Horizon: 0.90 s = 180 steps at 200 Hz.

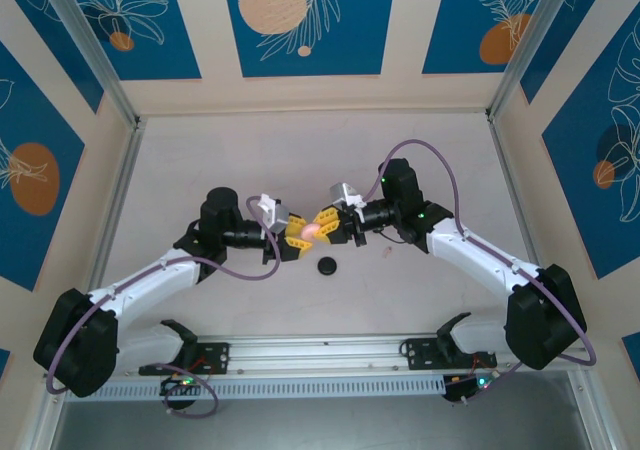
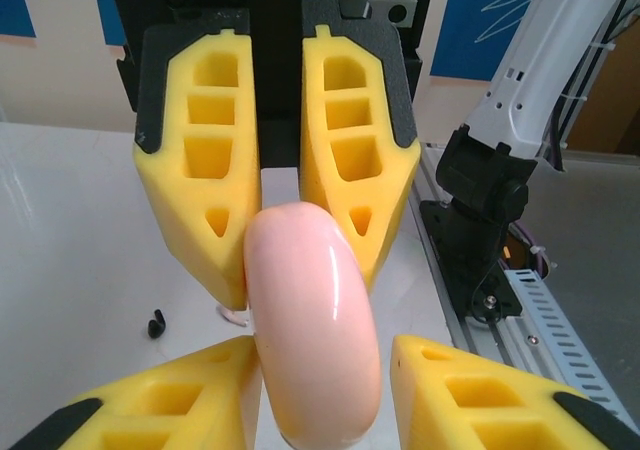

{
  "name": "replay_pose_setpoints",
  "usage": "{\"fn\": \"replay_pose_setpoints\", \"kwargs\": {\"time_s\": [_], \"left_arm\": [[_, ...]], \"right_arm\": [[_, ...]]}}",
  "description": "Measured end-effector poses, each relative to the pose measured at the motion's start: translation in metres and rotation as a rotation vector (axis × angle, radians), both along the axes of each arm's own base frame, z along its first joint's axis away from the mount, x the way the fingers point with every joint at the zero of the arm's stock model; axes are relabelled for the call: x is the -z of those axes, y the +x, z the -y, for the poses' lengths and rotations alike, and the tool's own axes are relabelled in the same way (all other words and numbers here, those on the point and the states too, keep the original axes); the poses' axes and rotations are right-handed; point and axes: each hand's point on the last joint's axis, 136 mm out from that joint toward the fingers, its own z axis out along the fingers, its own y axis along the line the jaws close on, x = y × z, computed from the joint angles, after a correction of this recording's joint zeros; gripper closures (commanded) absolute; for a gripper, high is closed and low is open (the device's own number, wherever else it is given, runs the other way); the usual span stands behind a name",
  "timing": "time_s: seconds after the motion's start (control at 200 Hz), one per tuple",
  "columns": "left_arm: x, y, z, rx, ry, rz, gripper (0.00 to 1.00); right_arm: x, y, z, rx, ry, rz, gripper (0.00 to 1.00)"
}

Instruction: Insert the wireless bluetooth earbuds into the charging case

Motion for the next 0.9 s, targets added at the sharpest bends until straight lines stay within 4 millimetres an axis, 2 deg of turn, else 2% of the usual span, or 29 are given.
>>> {"fn": "replay_pose_setpoints", "kwargs": {"time_s": [0.245,0.325,0.405,0.635,0.9], "left_arm": [[0.001,0.002,0.000,-0.016,0.004,-0.006,0.79],[0.001,0.004,0.000,-0.024,0.007,-0.002,0.80],[0.001,0.004,-0.001,-0.026,0.008,0.002,0.80],[0.001,0.004,-0.002,-0.039,0.017,0.024,0.81],[0.007,0.008,-0.003,-0.065,0.043,0.019,0.82]], "right_arm": [[0.001,0.000,-0.001,0.002,-0.003,-0.004,0.92],[0.001,0.001,-0.001,0.007,-0.005,-0.006,0.70],[0.001,0.001,-0.001,0.014,-0.009,-0.010,0.62],[0.001,0.008,-0.001,0.053,-0.014,-0.032,0.60],[-0.005,0.026,0.008,0.125,0.001,-0.059,0.59]]}}
